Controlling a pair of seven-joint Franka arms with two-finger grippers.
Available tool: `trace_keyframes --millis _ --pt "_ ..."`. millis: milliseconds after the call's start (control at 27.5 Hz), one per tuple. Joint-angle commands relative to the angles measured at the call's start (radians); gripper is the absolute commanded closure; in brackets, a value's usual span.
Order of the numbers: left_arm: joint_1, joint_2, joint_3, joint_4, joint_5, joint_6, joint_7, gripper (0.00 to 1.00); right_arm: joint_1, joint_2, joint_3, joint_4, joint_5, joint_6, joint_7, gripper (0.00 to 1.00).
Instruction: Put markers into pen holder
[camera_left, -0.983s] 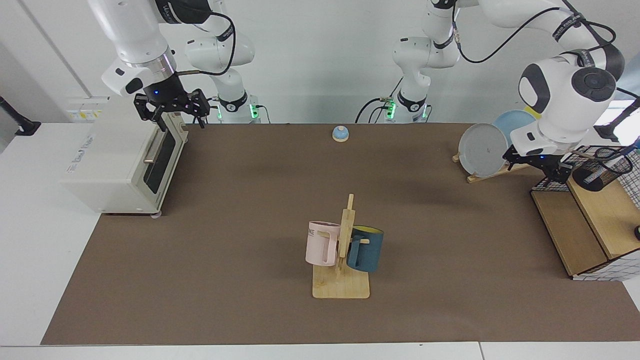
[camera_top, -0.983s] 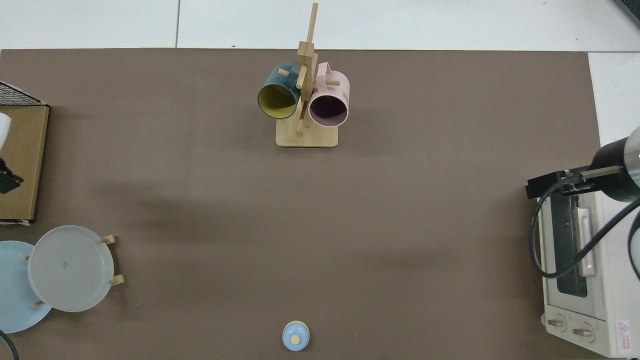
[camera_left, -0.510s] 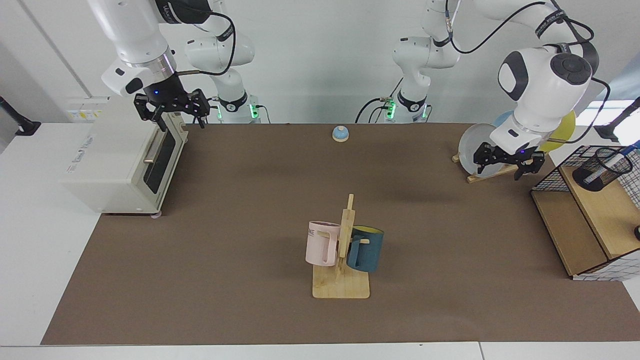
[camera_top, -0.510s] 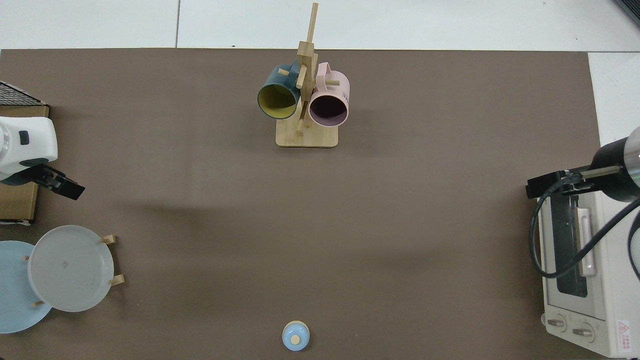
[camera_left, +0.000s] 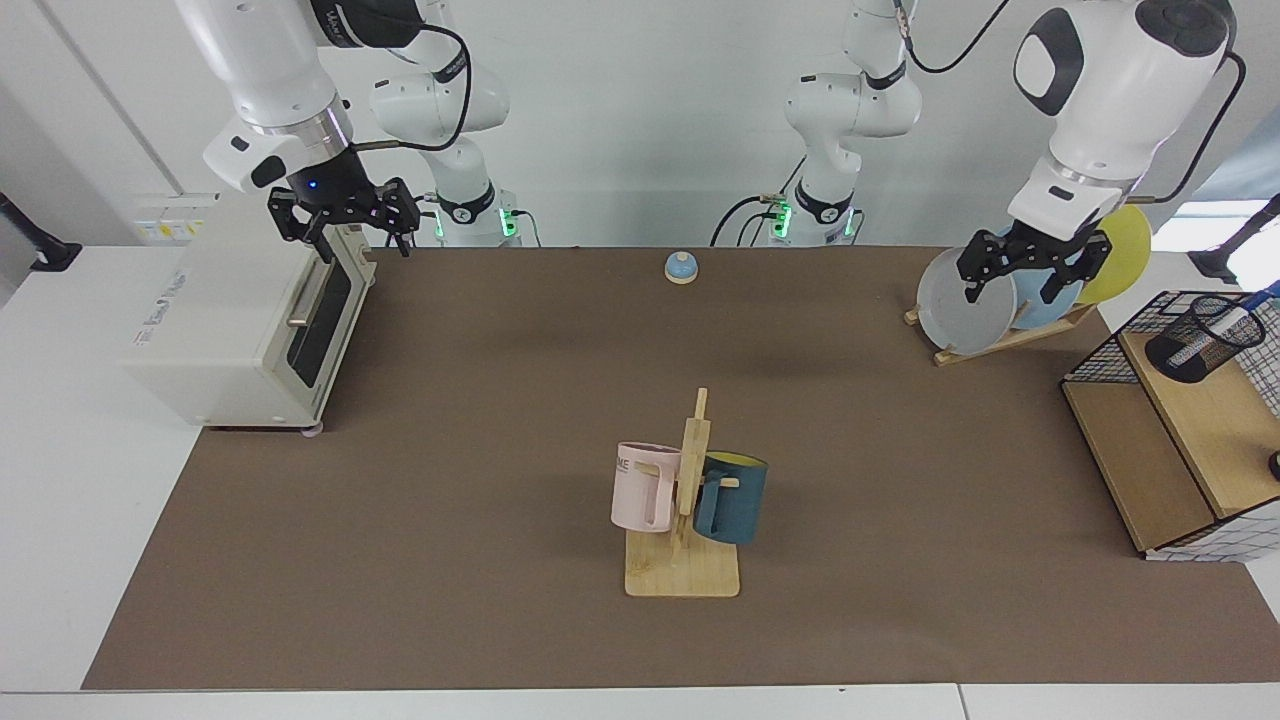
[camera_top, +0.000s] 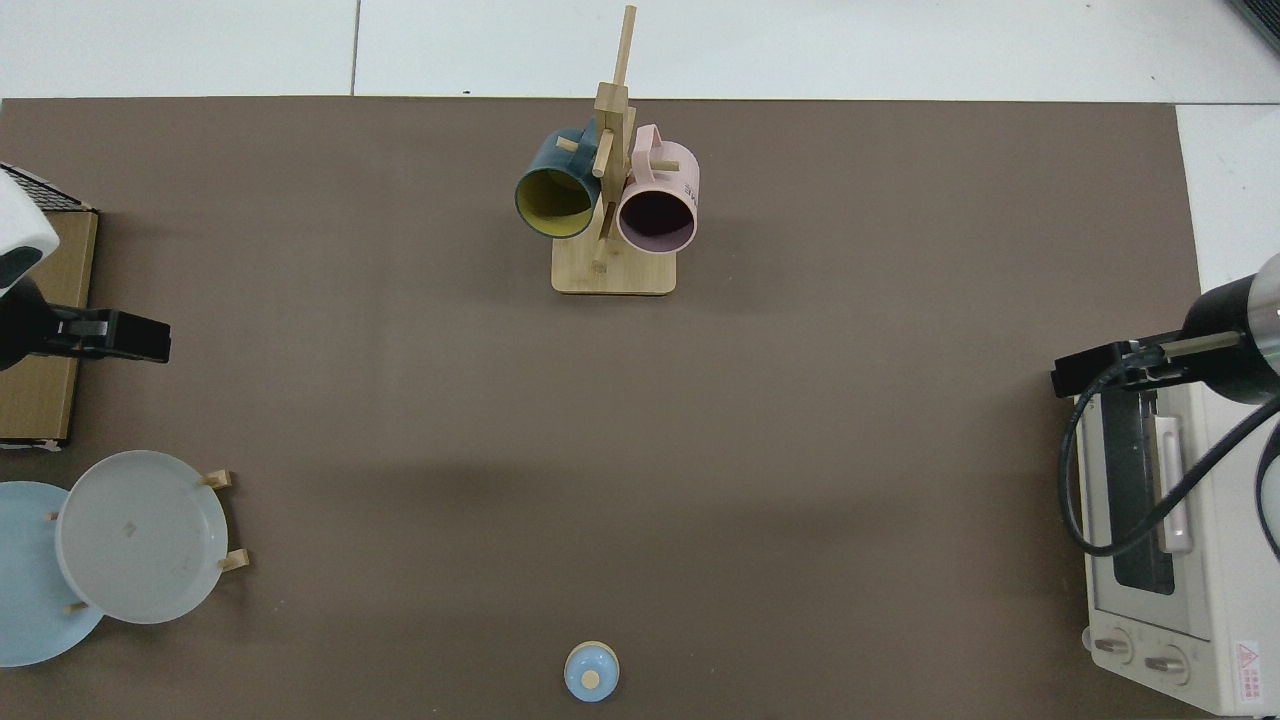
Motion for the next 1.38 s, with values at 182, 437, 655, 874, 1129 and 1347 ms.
trace_keyframes --millis 182,437,655,874,1129,1347 --pt "0.000 -0.015 -0.007 0.010 -0.009 -0.025 -0.042 0.00 -0.012 -0.019 0.006 -0.024 0.021 0.010 0.016 0.00" --pt "0.121 -0.013 -0.123 0.032 -0.033 -0.039 -0.037 0.00 -0.012 -0.019 0.007 -0.024 0.021 0.010 0.016 0.00" --pt "0.121 -0.016 -0.131 0.036 -0.020 -0.041 -0.034 0.00 -0.012 -0.019 0.006 -0.024 0.021 0.010 0.017 0.00" --pt "0.113 -0.019 -0.126 0.037 -0.020 -0.048 -0.040 0.00 -0.012 -0.019 0.007 -0.024 0.021 0.010 0.017 0.00" --pt "0.112 -0.030 -0.122 0.037 -0.030 -0.061 -0.039 0.00 -0.012 -0.019 0.006 -0.024 0.021 0.010 0.017 0.00" --pt "0.110 -0.029 -0.123 0.036 -0.033 -0.058 -0.037 0.00 -0.012 -0.019 0.006 -0.024 0.021 0.009 0.017 0.00"
